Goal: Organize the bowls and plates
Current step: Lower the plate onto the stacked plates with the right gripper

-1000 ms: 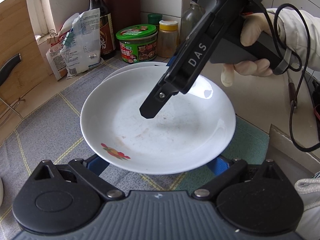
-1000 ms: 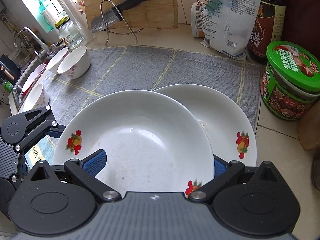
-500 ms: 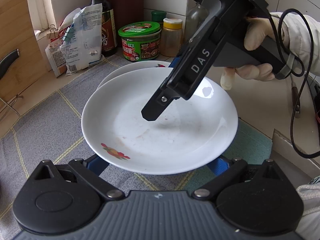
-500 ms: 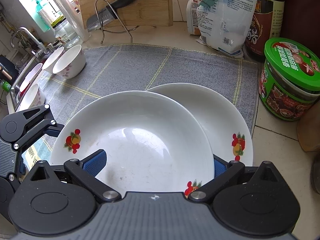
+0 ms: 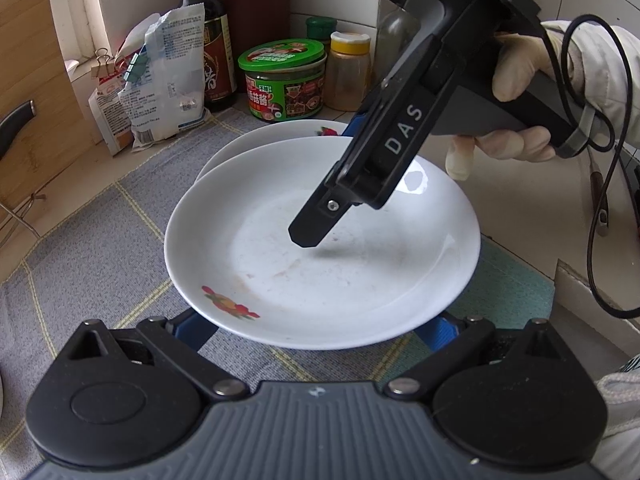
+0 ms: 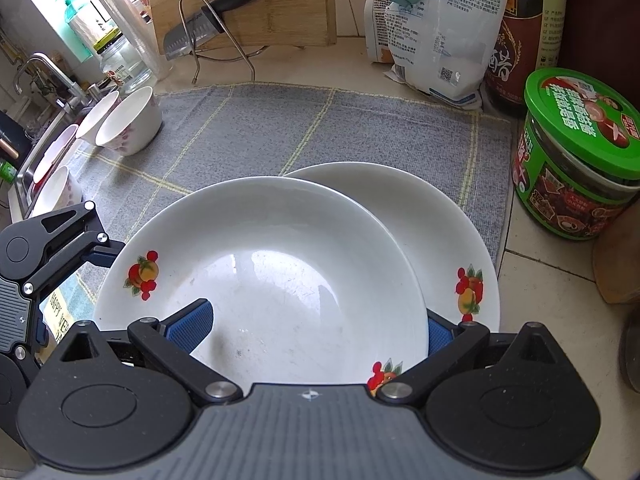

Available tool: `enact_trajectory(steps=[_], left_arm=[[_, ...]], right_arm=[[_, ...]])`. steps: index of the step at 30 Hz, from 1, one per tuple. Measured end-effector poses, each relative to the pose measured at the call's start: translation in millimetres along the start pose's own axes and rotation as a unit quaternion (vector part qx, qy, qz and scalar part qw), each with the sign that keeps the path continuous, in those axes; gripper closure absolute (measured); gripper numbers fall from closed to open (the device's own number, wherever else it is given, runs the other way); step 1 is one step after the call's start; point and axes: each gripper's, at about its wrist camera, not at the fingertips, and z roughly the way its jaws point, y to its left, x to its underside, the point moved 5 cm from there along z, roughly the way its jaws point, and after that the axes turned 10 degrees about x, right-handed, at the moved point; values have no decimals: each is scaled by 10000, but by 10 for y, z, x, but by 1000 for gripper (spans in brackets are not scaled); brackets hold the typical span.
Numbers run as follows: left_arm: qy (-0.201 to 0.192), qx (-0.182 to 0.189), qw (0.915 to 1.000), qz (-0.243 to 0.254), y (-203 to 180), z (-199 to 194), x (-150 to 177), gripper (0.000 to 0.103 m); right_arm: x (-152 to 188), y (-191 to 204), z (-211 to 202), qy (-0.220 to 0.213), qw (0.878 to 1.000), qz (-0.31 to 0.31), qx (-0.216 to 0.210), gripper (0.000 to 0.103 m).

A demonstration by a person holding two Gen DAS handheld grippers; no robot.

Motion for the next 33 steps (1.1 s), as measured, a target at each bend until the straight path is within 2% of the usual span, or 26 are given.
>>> enact_trajectory(steps=[33], left_arm=[[101, -155, 9990, 407, 32, -90, 2, 2]], right_arm=[[-2, -22, 22, 148, 9998, -25, 132, 0]])
